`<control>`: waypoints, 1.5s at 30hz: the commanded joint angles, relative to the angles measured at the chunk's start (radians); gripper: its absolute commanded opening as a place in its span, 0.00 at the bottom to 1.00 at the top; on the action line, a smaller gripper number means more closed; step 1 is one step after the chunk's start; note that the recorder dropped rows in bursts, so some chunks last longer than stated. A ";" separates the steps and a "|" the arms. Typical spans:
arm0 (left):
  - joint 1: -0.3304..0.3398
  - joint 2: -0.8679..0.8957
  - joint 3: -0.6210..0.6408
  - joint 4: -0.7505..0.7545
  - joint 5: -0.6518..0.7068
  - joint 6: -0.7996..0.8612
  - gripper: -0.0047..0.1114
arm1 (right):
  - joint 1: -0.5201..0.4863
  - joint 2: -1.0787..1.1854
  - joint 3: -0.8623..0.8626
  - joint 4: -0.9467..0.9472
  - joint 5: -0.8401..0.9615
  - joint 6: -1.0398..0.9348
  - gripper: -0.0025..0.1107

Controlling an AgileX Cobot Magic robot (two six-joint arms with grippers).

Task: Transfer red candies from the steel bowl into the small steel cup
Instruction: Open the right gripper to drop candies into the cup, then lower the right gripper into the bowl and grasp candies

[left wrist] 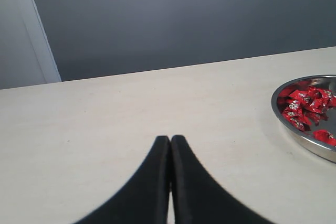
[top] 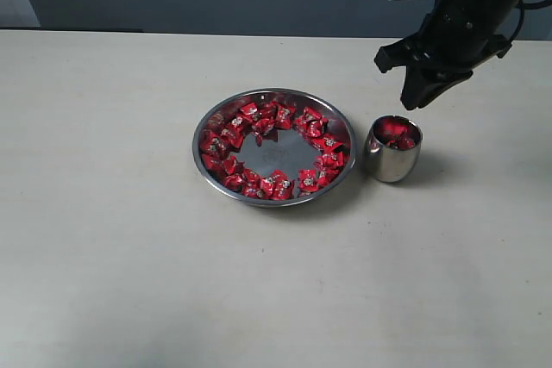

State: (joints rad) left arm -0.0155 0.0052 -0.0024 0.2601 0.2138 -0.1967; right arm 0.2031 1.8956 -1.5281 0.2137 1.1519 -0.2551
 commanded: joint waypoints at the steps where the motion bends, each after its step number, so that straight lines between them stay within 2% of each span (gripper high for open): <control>1: -0.006 -0.005 0.002 -0.004 -0.006 -0.004 0.04 | -0.003 -0.001 -0.006 -0.006 0.003 -0.011 0.35; 9: -0.006 -0.005 0.002 -0.004 -0.006 -0.004 0.04 | -0.003 -0.001 -0.006 0.030 0.001 -0.011 0.35; 14: -0.006 -0.005 0.002 -0.004 -0.006 -0.004 0.04 | 0.010 -0.001 -0.006 0.209 -0.024 -0.037 0.35; 17: -0.006 -0.005 0.002 -0.004 -0.006 -0.004 0.04 | 0.067 -0.001 -0.006 0.286 -0.078 -0.104 0.35; 24: -0.006 -0.005 0.002 -0.004 -0.006 -0.004 0.04 | 0.258 0.025 -0.006 0.215 -0.473 -0.146 0.35; 29: -0.006 -0.005 0.002 -0.004 -0.006 -0.004 0.04 | 0.314 0.088 -0.006 0.178 -0.648 -0.146 0.49; 45: -0.006 -0.005 0.002 -0.004 -0.006 -0.004 0.04 | 0.319 0.313 -0.006 0.204 -0.759 -0.146 0.49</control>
State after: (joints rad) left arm -0.0155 0.0052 -0.0024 0.2601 0.2138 -0.1967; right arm 0.5209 2.1972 -1.5281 0.4060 0.4236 -0.3938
